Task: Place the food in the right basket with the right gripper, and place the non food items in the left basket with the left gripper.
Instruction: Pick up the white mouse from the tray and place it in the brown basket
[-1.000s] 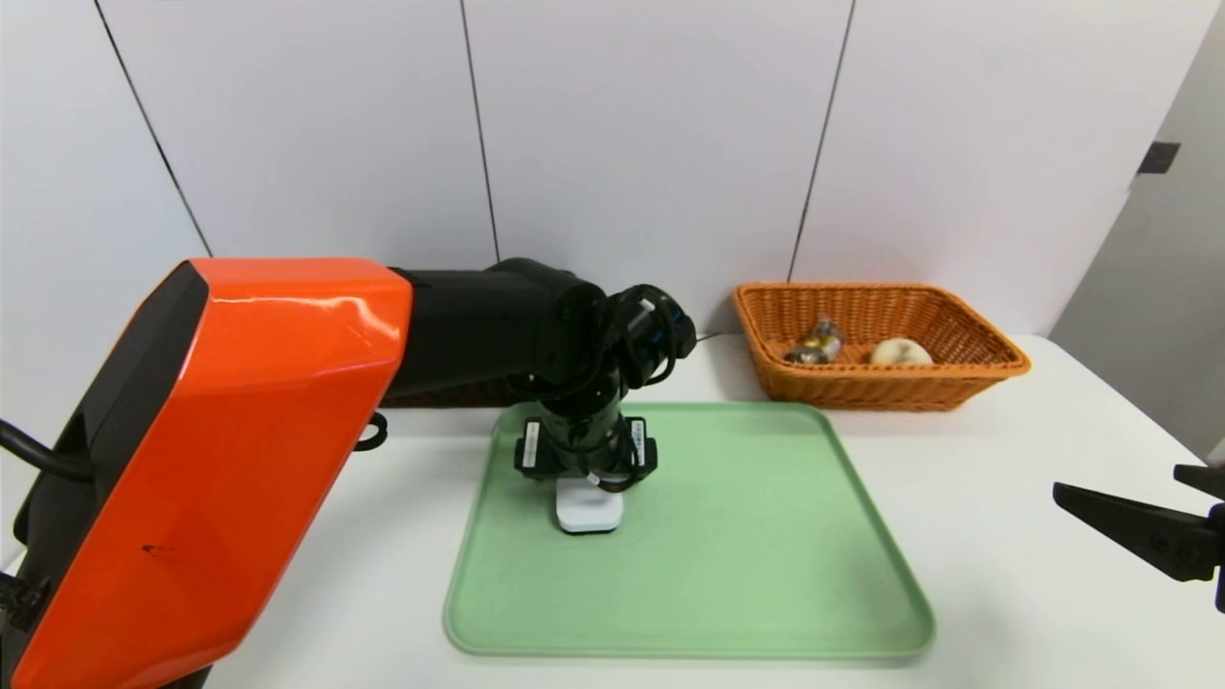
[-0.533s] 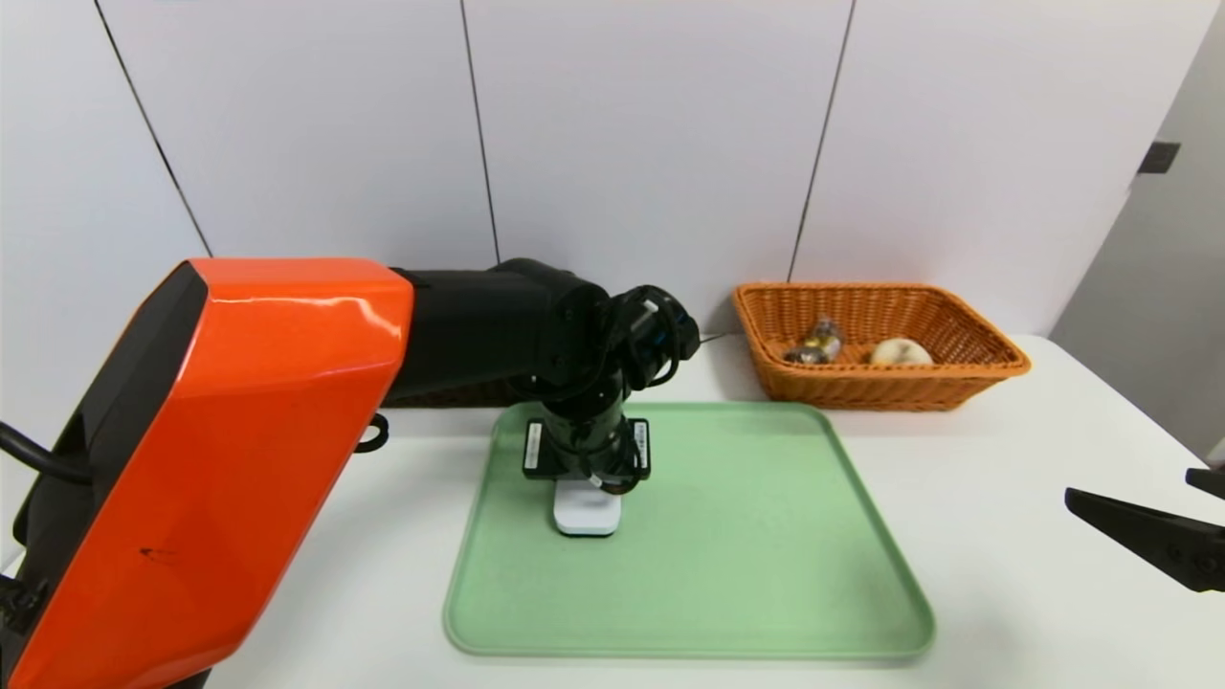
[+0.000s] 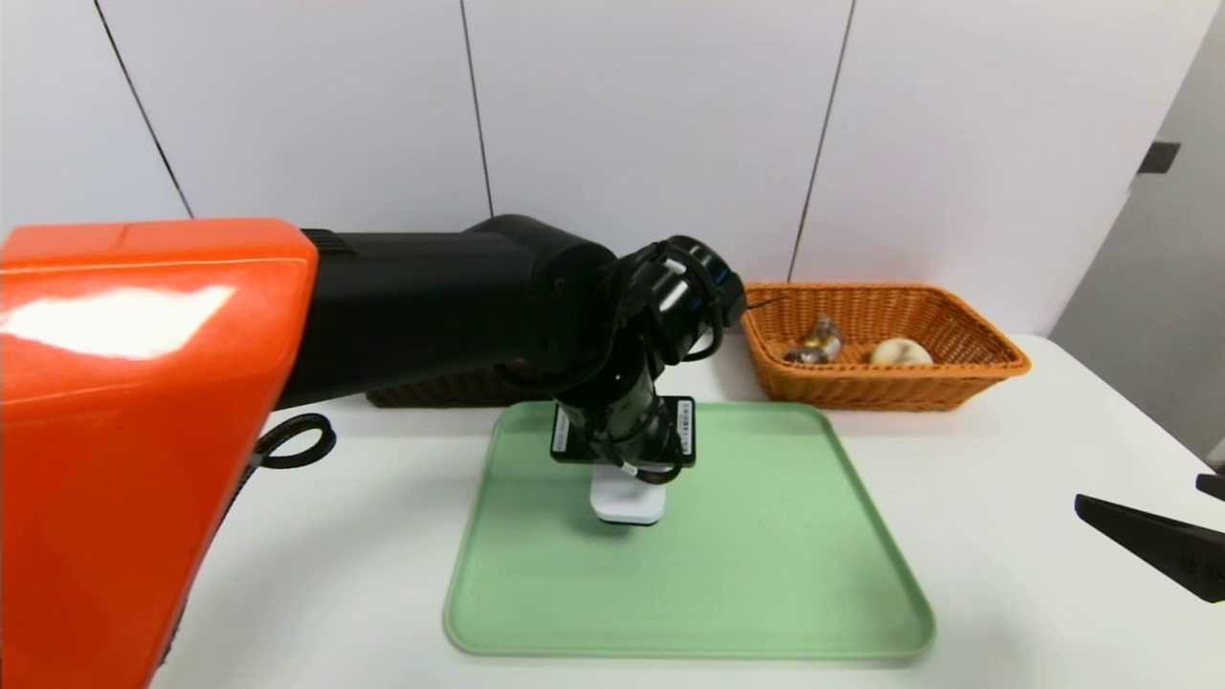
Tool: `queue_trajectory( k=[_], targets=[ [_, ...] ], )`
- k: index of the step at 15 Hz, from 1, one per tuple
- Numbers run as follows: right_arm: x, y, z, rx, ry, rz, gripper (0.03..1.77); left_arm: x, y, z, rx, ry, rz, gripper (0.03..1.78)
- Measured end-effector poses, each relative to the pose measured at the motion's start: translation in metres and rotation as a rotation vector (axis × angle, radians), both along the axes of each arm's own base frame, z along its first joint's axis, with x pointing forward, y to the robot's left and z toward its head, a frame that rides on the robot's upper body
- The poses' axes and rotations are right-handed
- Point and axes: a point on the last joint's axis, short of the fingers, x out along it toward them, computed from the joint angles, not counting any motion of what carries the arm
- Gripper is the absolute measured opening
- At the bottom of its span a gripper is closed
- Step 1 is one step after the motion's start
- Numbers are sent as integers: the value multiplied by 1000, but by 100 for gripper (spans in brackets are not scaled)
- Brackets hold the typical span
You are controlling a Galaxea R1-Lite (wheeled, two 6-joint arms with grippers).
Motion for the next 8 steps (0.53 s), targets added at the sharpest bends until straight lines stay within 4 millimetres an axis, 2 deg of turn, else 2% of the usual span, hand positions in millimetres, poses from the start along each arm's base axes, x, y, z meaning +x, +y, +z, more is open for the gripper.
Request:
queue_trajectory(
  k=[4,8],
  targets=[
    [-1,0,0,1,-3,0,171,-16,3,45,-135,-134,-58,101],
    [1,0,-1,1,0,-3,171,-22,30,89,-236,-247,-30,101]
  ],
)
